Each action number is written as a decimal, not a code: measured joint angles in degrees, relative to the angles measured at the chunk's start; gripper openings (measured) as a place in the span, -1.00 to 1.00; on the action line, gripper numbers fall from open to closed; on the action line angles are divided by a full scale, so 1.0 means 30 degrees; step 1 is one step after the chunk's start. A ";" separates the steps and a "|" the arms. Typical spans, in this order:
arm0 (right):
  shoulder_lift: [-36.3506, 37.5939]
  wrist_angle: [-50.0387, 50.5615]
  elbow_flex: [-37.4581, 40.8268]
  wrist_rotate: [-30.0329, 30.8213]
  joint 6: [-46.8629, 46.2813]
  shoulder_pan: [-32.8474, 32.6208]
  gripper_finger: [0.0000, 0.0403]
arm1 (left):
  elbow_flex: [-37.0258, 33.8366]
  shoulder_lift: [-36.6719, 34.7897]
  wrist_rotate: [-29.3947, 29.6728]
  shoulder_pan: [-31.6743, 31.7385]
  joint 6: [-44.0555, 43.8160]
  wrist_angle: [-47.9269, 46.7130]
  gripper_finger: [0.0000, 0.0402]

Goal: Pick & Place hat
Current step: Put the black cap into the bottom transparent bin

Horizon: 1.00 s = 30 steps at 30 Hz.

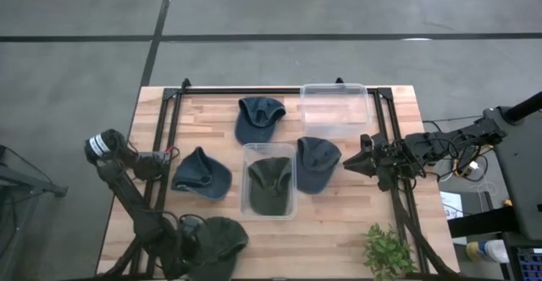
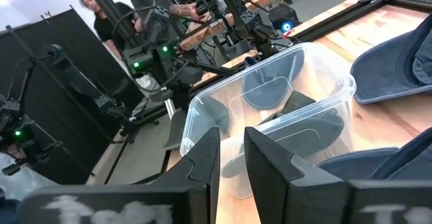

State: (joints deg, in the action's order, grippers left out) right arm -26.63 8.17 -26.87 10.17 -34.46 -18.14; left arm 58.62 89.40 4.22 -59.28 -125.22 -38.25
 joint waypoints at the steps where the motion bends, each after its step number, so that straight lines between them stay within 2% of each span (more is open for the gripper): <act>1: 0.0000 0.0005 0.0000 0.0000 -0.0099 0.0003 -0.69 | 0.0248 -0.0315 -0.0035 -0.0094 0.0031 -0.0566 -0.97; 10: -0.0007 0.0006 0.0000 -0.0007 -0.0311 -0.0004 -0.69 | 0.5108 -0.2910 0.0111 -0.0425 0.1095 -0.7876 -0.97; 19: -0.0007 0.0013 0.0000 0.0036 -0.0214 -0.0004 -0.69 | 1.2197 -0.2956 -0.0186 -0.0440 0.1890 -1.5492 -0.97; 24: -0.0007 0.0013 0.0000 0.0080 -0.0158 0.0000 -0.69 | 1.3313 -0.2595 0.0084 -0.0418 0.2174 -1.7262 -0.97; 27: -0.0007 0.0013 0.0000 0.0087 -0.0151 -0.0002 -0.69 | 1.3114 -0.2635 0.2463 -0.0350 0.2781 -1.7234 -0.97; 30: -0.0007 0.0013 0.0000 0.0095 -0.0151 0.0003 -0.69 | 1.2865 -0.2700 0.8602 -0.0185 0.5746 -1.5275 -0.97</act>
State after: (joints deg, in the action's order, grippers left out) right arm -26.65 8.21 -26.87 10.46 -34.92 -18.13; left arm 97.21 81.30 30.03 -59.83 -107.98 -84.08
